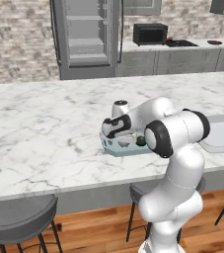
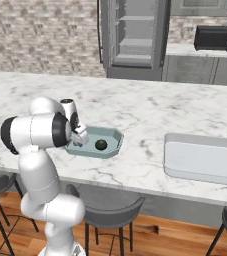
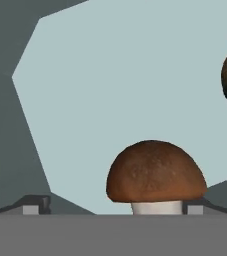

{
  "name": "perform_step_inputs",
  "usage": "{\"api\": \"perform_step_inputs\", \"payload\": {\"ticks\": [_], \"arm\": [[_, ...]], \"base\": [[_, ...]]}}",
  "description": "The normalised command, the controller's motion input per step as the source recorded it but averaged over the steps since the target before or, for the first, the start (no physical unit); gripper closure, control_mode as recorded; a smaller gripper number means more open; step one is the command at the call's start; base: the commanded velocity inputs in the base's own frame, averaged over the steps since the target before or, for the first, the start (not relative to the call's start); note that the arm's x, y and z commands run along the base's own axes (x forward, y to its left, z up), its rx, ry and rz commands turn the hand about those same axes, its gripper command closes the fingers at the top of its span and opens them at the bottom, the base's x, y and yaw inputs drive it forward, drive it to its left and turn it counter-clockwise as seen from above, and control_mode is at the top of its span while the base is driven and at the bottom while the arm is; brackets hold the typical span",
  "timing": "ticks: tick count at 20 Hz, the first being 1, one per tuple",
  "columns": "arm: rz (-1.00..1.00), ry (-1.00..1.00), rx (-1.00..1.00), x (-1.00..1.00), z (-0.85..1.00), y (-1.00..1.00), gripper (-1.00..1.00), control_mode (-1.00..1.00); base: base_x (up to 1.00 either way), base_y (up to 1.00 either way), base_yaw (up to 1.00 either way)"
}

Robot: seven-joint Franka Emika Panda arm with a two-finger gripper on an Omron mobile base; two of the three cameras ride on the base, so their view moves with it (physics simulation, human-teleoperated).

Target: Place the cold items (mushroom and squash) from the fridge in one tupperware on the dining counter. Place the warm items (kebab skewer and hot dog) in the stove area in another tupperware.

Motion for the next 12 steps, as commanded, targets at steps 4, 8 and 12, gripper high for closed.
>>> {"api": "perform_step_inputs", "payload": {"ticks": [4, 8, 12], "arm": [[0.01, -0.07, 0.00, 0.00, -0.29, 0.00, -1.00, -1.00], [0.00, -0.04, 0.00, 0.00, -0.23, 0.00, -1.00, -1.00], [0.00, 0.00, 0.00, 0.00, -0.16, -0.04, -1.00, -1.00]], "base": [[0.00, 0.00, 0.00], [0.00, 0.00, 0.00], [0.00, 0.00, 0.00]]}}
